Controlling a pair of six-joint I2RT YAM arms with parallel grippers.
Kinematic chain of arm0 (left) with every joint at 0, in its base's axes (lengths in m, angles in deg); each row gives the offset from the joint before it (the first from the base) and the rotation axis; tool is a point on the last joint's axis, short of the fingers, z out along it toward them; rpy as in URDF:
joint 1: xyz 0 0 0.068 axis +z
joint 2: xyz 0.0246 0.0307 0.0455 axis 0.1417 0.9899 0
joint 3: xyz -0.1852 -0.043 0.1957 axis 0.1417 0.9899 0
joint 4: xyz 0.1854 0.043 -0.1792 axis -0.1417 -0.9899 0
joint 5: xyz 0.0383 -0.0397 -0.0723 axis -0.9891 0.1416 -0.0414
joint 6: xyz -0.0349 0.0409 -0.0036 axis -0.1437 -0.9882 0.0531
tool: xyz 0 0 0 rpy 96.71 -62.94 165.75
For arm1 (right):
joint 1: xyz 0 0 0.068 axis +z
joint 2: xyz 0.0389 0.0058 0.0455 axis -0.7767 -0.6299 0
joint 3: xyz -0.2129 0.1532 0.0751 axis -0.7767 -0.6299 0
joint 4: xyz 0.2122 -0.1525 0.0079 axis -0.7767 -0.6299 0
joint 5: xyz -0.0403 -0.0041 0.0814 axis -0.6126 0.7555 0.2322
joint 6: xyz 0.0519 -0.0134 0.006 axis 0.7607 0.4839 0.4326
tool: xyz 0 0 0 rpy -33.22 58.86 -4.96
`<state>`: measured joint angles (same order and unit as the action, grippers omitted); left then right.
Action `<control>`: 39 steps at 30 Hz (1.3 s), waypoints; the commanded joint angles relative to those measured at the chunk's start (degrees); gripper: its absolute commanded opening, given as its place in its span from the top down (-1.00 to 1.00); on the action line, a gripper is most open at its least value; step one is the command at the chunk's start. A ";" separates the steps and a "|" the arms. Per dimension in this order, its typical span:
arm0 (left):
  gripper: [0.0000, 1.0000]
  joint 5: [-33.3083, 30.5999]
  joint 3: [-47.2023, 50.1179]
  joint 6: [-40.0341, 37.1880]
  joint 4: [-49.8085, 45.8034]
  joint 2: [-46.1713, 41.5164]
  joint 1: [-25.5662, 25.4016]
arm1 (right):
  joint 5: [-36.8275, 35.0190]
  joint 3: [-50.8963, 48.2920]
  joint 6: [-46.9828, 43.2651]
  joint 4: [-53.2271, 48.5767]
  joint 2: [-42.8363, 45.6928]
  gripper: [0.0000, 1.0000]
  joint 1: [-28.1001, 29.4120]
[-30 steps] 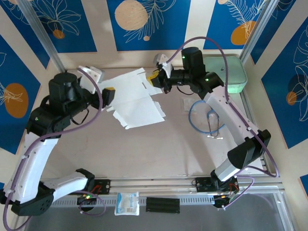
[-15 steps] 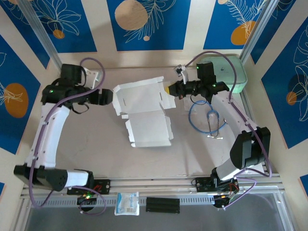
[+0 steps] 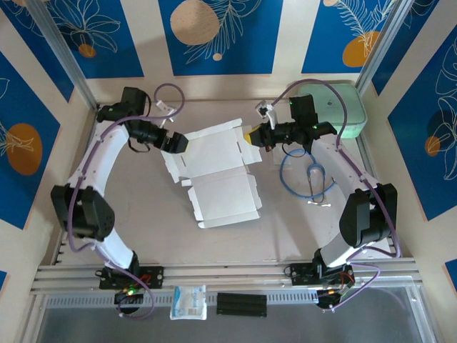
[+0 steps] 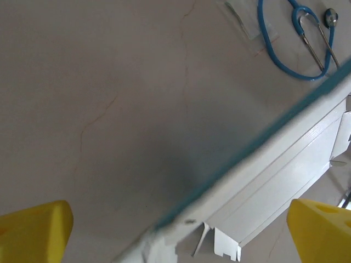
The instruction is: Fold the paper box
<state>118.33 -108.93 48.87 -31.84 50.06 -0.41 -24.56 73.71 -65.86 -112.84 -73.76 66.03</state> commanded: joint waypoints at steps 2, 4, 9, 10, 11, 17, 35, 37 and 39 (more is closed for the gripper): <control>-0.95 1.35 -2.62 -4.23 -6.91 2.42 0.56 | 0.47 1.79 -1.88 -1.93 -0.67 0.95 0.70; -0.82 -0.97 -2.18 -3.78 -7.18 2.57 0.60 | -0.43 1.84 -2.12 -1.94 -0.51 0.95 0.88; -0.61 -2.14 1.17 -1.05 -7.33 0.49 0.56 | -4.22 2.12 -3.18 -1.90 -0.33 0.95 1.52; -0.51 -2.17 2.35 0.24 -6.72 -0.22 0.56 | -4.84 2.26 -3.49 -2.14 -0.42 0.95 1.75; -0.42 -2.76 3.28 1.33 -6.43 -0.62 0.48 | -5.33 2.41 -3.62 -2.21 -0.42 0.95 1.79; -0.10 -7.34 7.09 4.76 -5.26 -0.89 -0.34 | -7.05 2.92 -3.62 -1.55 -0.60 0.94 2.41; 0.92 -17.44 10.42 17.44 9.65 -4.98 -4.85 | -27.49 -5.03 1.02 9.90 2.08 0.81 10.70; 0.99 -22.66 11.66 17.57 12.70 -5.96 -6.75 | -30.50 -6.75 2.65 11.93 1.85 0.78 11.75; 1.00 -27.37 12.95 17.44 14.81 -6.25 -8.60 | -33.10 -9.46 4.23 14.45 1.78 0.74 12.42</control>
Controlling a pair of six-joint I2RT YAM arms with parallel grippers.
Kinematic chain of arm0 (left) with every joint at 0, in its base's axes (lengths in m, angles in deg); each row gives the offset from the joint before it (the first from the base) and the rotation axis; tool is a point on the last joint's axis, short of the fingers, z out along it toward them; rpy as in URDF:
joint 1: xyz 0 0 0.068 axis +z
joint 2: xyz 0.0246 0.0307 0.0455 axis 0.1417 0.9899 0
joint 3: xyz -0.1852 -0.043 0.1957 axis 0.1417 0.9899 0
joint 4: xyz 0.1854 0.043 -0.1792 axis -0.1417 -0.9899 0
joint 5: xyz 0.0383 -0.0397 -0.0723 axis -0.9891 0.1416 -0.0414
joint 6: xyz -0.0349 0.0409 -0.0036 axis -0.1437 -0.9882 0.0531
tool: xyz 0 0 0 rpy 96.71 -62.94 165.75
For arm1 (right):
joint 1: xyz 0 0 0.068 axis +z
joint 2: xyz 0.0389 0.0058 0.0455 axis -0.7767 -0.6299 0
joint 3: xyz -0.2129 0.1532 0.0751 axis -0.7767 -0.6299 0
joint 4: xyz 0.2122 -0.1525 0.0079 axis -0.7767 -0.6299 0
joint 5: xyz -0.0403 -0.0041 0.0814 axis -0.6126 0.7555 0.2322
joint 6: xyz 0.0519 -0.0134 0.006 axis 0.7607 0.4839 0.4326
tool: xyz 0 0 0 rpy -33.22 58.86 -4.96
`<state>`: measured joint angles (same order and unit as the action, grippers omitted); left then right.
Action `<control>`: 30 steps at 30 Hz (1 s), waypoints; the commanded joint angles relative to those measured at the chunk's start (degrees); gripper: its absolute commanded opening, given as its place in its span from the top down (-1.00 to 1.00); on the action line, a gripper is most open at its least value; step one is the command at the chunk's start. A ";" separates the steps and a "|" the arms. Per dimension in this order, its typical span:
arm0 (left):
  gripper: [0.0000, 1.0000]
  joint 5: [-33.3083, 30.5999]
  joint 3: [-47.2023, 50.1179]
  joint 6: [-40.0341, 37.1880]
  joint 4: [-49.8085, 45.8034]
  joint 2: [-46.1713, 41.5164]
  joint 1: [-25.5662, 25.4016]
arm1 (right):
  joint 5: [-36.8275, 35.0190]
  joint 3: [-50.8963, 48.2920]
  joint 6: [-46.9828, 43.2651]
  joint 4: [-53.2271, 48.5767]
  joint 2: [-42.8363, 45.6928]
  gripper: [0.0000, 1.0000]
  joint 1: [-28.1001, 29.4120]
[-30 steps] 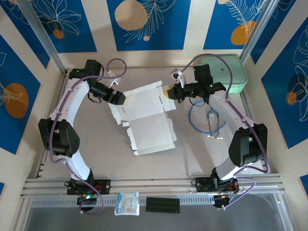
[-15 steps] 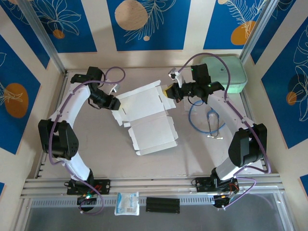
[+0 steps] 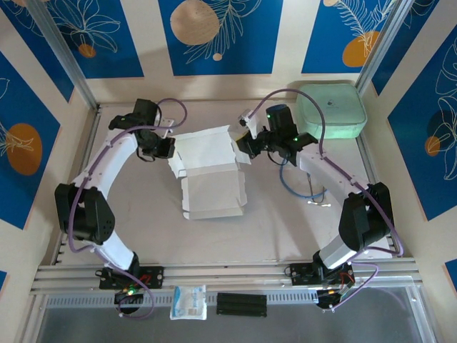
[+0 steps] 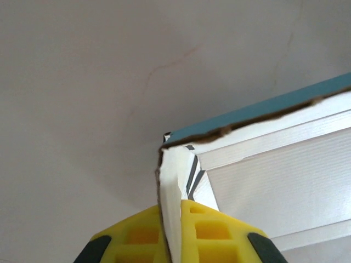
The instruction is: Fold the paper box
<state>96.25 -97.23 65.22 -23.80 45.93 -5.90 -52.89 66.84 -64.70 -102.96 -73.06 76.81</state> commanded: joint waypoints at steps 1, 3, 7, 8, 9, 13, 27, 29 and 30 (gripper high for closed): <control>1.00 -7.23 2.29 0.79 7.82 -2.23 -3.98 | -5.91 -4.62 4.06 6.36 1.25 0.73 1.84; 1.00 -9.71 4.92 0.23 10.78 -2.83 -5.67 | -6.33 -8.50 5.37 10.30 1.43 0.71 1.95; 1.00 -12.26 11.95 -1.91 18.69 -4.32 -8.82 | -5.89 -12.90 5.16 12.08 0.90 0.56 1.85; 1.00 -12.61 13.45 -2.11 20.29 -4.52 -9.19 | -6.12 -12.90 4.89 11.09 1.09 0.49 1.67; 1.00 -12.81 14.82 -2.43 21.90 -4.71 -9.57 | -6.37 -12.63 4.22 9.40 1.66 0.40 1.47; 1.00 -13.25 18.27 -4.49 26.35 -5.25 -10.80 | -10.74 -10.43 -0.44 2.46 5.82 -0.19 0.48; 1.00 -14.16 20.52 -7.53 29.62 -5.18 -11.97 | -6.79 2.96 -37.68 -7.69 4.72 -0.39 3.93; 1.00 -14.94 20.06 -7.62 29.06 -4.45 -12.06 | -8.25 3.95 -36.78 -6.28 3.18 -0.39 3.07; 1.00 -15.41 19.72 -7.65 28.79 -4.20 -12.02 | -9.88 3.92 -35.43 -4.98 2.92 -0.41 2.50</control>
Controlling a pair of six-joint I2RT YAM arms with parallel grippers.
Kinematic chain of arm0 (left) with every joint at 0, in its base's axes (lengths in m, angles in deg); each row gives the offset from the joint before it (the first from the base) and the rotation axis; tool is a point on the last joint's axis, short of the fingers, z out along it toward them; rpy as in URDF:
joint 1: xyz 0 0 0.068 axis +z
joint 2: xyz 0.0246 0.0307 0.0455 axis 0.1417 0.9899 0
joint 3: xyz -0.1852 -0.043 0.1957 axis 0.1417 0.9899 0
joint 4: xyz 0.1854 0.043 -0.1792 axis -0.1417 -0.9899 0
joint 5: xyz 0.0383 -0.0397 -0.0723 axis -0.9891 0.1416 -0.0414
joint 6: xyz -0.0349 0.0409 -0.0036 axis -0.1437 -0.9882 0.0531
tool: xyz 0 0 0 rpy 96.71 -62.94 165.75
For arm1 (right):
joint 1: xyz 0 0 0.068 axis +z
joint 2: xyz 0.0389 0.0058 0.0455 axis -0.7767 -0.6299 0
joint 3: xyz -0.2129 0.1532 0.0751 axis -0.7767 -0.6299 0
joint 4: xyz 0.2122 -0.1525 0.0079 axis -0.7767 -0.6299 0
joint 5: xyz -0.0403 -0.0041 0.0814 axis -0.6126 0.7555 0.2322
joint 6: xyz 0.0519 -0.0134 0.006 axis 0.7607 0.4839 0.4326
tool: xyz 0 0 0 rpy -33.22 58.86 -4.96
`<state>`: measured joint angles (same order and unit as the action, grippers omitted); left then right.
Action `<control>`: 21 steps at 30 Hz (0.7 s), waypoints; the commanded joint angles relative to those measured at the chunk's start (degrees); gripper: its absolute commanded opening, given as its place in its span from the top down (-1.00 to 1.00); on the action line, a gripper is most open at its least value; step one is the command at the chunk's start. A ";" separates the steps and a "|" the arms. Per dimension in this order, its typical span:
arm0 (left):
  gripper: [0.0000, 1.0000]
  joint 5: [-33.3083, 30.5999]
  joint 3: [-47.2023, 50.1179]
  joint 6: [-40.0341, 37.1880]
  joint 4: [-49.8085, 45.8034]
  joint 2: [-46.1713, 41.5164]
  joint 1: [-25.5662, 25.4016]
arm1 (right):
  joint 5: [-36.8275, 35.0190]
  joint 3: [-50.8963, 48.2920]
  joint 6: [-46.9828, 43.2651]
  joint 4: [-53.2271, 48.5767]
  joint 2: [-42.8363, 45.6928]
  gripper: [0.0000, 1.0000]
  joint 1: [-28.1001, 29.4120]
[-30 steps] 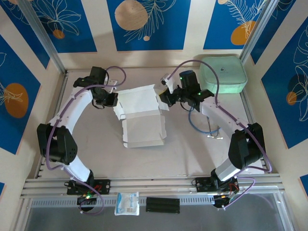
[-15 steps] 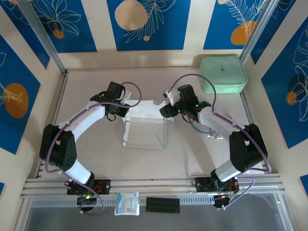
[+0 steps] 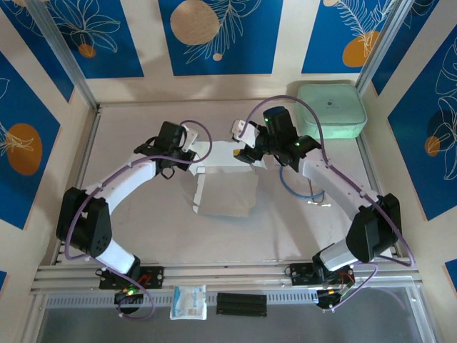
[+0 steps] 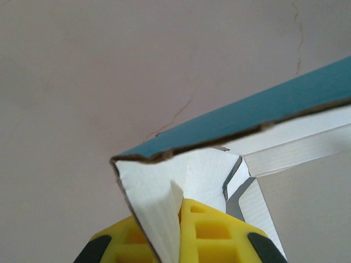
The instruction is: Fold the paper box
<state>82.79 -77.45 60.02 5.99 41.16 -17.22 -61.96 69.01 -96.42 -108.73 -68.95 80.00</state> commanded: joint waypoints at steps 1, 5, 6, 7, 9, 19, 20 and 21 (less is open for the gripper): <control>1.00 -2.31 -0.11 -2.54 -1.09 0.82 -0.73 | -1.67 1.63 -2.33 1.85 -1.15 -0.41 -1.54; 1.00 -3.08 -0.20 -3.32 -1.40 0.83 -0.83 | -3.31 -2.05 0.10 4.85 1.48 -0.86 -4.54; 1.00 -3.13 -0.37 -3.50 -1.55 0.92 -0.83 | -4.58 -2.97 0.57 5.72 2.27 -0.87 -5.13; 1.00 -3.05 -0.62 -3.60 -1.67 0.99 -0.89 | -5.77 -3.90 0.77 6.62 3.28 -0.87 -5.45; 1.00 -2.91 -1.00 -3.60 -1.77 1.18 -0.90 | -6.31 -5.23 0.64 7.75 5.07 -0.87 -5.66; 1.00 -2.70 -1.65 -2.74 -2.00 2.42 -1.59 | 2.49 -0.54 -11.02 3.36 -2.32 -0.61 1.33; 1.00 -2.74 -1.54 -2.72 -2.09 2.37 -1.60 | 2.69 1.42 -11.23 1.90 -4.26 -0.53 1.71; 1.00 -2.86 -1.61 -2.65 -2.09 2.38 -1.59 | 2.83 3.30 -11.59 0.58 -5.93 -0.46 2.09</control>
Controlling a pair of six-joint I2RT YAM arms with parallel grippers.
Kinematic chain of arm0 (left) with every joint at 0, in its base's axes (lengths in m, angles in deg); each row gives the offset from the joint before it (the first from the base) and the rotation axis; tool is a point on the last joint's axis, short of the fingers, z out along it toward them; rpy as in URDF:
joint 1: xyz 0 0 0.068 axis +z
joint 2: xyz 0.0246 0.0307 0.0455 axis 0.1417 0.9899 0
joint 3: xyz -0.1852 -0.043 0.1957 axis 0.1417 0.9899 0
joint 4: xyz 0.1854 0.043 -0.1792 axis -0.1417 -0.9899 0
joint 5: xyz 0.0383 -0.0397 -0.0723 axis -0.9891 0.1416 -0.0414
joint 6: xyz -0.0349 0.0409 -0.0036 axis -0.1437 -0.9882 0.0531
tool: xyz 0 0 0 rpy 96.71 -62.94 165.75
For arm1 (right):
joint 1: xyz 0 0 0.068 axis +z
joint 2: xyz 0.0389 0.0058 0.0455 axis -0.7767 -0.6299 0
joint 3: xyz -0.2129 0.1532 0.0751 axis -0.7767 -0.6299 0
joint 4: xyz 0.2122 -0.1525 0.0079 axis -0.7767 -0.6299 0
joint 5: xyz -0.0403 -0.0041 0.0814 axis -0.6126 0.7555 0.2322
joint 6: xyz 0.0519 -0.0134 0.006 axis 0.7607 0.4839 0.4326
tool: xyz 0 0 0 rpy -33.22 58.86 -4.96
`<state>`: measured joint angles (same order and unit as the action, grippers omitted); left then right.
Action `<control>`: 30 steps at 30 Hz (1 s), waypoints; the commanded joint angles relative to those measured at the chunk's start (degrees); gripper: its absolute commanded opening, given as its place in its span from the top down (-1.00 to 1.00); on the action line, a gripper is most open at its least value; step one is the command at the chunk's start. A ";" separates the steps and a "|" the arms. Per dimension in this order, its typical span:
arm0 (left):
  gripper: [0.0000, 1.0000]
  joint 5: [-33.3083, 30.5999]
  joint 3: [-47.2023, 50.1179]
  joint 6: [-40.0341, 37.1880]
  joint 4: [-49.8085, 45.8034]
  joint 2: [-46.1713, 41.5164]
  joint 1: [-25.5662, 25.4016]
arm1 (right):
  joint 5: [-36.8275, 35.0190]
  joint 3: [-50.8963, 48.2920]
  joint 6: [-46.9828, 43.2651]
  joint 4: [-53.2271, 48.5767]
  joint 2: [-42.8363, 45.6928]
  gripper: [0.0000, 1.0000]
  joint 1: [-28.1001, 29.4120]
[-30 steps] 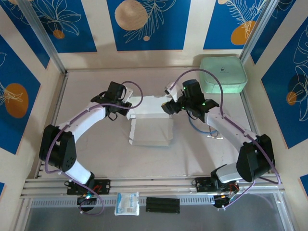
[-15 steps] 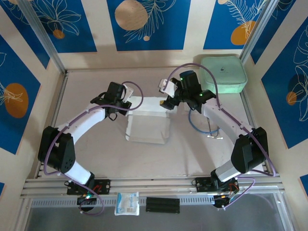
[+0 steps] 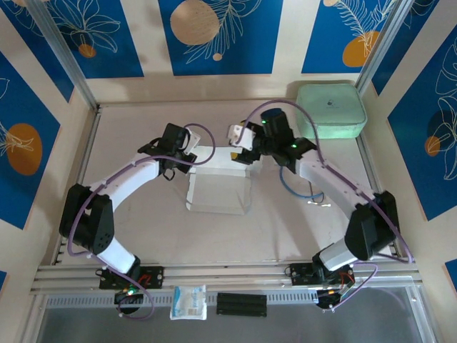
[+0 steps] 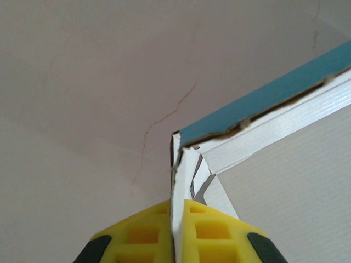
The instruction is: Fold the paper box
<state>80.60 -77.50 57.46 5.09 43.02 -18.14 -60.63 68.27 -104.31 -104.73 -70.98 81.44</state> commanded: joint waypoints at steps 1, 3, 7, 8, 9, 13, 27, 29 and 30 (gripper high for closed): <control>1.00 -0.82 -1.48 -0.02 -1.27 0.56 -0.70 | 1.69 5.31 -4.17 -4.27 -5.08 -0.41 0.87; 1.00 -1.03 -1.65 -0.08 -1.34 0.56 -0.79 | 2.26 7.00 -4.88 -4.67 -7.53 -0.28 0.98; 1.00 -0.86 -1.77 0.21 -1.36 0.21 -0.78 | 2.78 10.42 -5.98 -7.82 -11.43 0.01 1.01; 1.00 -0.87 -1.79 0.20 -1.46 0.20 -0.79 | 2.65 11.10 -5.68 -8.39 -12.14 0.06 0.96; 1.00 -1.01 -1.79 0.23 -1.43 0.10 -0.79 | 2.75 11.35 -5.30 -8.61 -12.52 0.13 0.98; 1.00 -0.86 -1.88 0.28 -1.44 0.12 -0.76 | 2.28 11.21 -4.45 -7.83 -13.36 0.41 1.03; 0.42 0.53 -2.47 26.19 -8.94 -8.81 -0.63 | -5.43 3.23 -6.89 3.65 -12.71 0.95 2.43; 0.36 4.66 -1.18 35.88 -9.65 -12.04 -0.52 | -6.63 1.69 -7.71 6.23 -12.65 1.00 2.72; 0.31 6.43 -0.55 40.64 -9.44 -13.65 -0.52 | -7.47 0.93 -8.33 7.74 -12.68 1.00 2.99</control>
<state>82.24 -77.58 80.54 -1.14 34.54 -18.29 -65.28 71.24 -110.67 -102.19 -84.84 83.54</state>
